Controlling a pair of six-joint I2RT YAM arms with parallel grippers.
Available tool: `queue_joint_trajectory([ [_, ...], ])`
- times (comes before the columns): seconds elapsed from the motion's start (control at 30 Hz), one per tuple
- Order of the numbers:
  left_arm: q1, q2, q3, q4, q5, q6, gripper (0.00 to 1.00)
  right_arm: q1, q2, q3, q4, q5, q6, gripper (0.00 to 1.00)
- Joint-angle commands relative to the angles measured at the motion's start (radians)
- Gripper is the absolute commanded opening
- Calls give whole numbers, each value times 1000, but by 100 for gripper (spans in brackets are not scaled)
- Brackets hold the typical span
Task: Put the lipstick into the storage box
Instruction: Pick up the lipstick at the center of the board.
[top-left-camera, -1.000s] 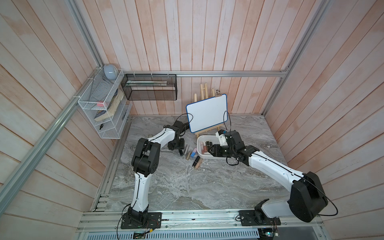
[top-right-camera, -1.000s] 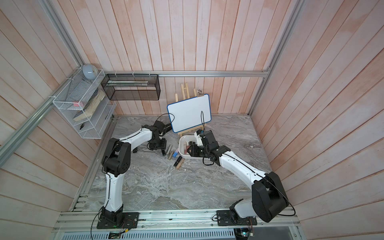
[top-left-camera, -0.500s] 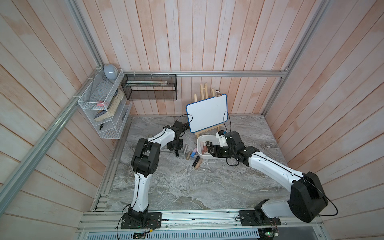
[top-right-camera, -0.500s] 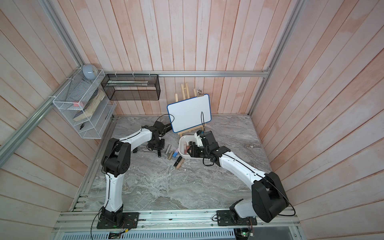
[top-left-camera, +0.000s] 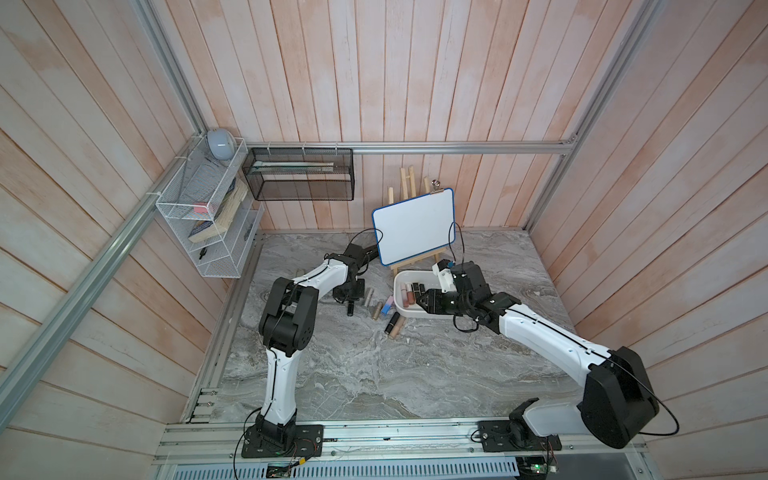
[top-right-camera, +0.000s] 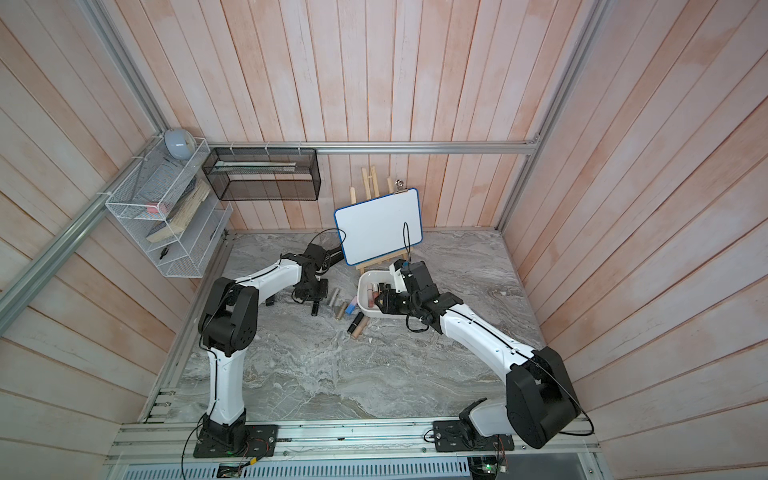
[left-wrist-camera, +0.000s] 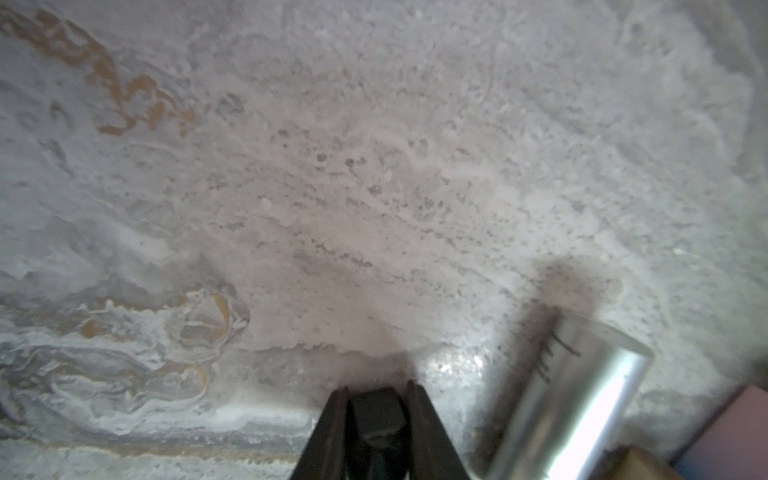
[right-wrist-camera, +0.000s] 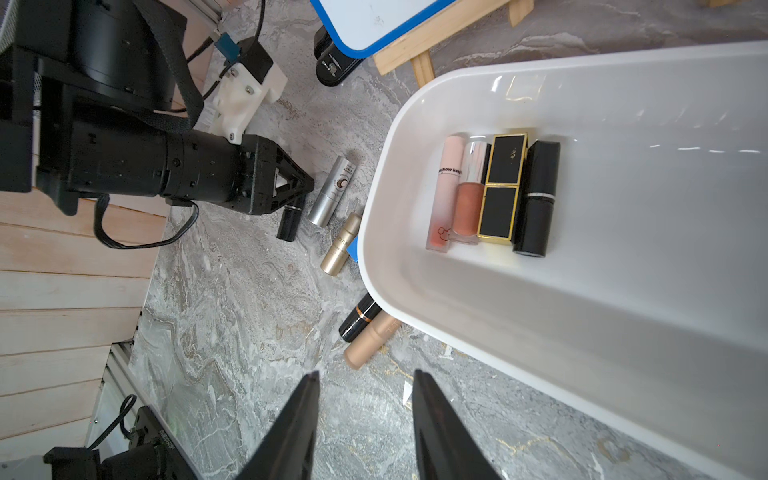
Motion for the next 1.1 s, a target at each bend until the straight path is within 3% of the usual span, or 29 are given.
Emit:
queue_joint_trajectory([
  [0.0, 12, -34, -42, 10, 56, 18, 18, 5, -21, 5, 16, 2, 15, 41],
  [0.37, 55, -134, -114, 78, 197, 43, 18, 9, -21, 9, 26, -27, 25, 45],
  [0.7, 140, -372, -296, 213, 553, 11, 18, 13, 17, 28, 110, -171, 58, 46],
  [0.83, 167, -493, -392, 359, 763, -71, 18, 29, 40, 52, 148, -235, 72, 47],
  [1.07, 169, -661, -561, 741, 958, -317, 18, 58, 76, 77, 280, -379, 134, 50],
])
